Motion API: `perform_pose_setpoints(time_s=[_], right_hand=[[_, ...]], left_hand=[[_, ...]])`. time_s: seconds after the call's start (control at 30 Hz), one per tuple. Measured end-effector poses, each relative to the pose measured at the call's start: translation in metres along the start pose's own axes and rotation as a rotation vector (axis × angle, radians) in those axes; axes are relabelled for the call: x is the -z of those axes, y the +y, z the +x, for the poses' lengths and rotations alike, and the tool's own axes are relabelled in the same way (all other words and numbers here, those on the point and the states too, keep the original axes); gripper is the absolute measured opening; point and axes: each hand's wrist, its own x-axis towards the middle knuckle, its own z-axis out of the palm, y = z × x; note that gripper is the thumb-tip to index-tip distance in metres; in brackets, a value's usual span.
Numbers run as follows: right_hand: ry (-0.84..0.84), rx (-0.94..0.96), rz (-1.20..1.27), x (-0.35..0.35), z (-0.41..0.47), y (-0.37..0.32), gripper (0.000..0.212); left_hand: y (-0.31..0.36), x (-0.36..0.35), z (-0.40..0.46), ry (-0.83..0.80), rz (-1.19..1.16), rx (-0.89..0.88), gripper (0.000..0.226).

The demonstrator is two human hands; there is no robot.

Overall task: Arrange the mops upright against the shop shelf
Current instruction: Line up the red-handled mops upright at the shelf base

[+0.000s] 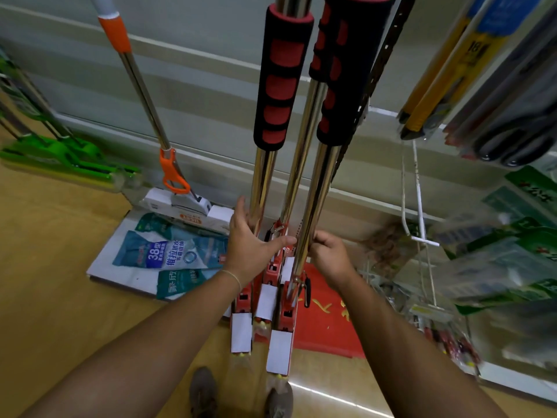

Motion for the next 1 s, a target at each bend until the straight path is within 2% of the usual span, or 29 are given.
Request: perform_pose_setpoints(time_s=[0.17, 0.3, 0.43, 0.53, 0.6, 0.77, 0.9, 1.0], right_hand=[[-0.023, -0.014, 0.055, -0.001, -0.005, 0.003, 0.014], [-0.001, -0.07, 0.059, 0.003, 0.0, 0.007, 0.032], [0.011, -0.101, 0.027, 0.007, 0.004, 0.011, 0.018], [-0.003, -0.117, -0.026, 0.008, 0.004, 0.004, 0.03], [-0.043, -0.121, -0.017, 0.007, 0.006, -0.001, 0.037], [-0.103, -0.189, -0.042, 0.001, 0.016, -0.009, 0.03], [-0.085, -0.214, -0.151, -0.007, 0.04, -0.02, 0.008], [-0.107, -0.15, -0.333, -0.015, 0.07, -0.031, 0.024]], left_hand=[[0.009, -0.009, -0.036, 0.265, 0.159, -0.196, 0.104], [0.007, -0.019, -0.051, 0.23, 0.276, -0.353, 0.094], [0.021, -0.025, -0.039, 0.185, 0.544, -0.236, 0.086], [0.025, -0.03, -0.032, 0.2, 0.624, -0.193, 0.091], [0.027, -0.034, -0.028, 0.227, 0.62, -0.158, 0.09], [0.029, -0.039, -0.019, 0.295, 0.529, -0.148, 0.063], [0.028, -0.037, -0.017, 0.324, 0.507, -0.164, 0.046], [0.029, -0.034, -0.017, 0.317, 0.502, -0.169, 0.041]])
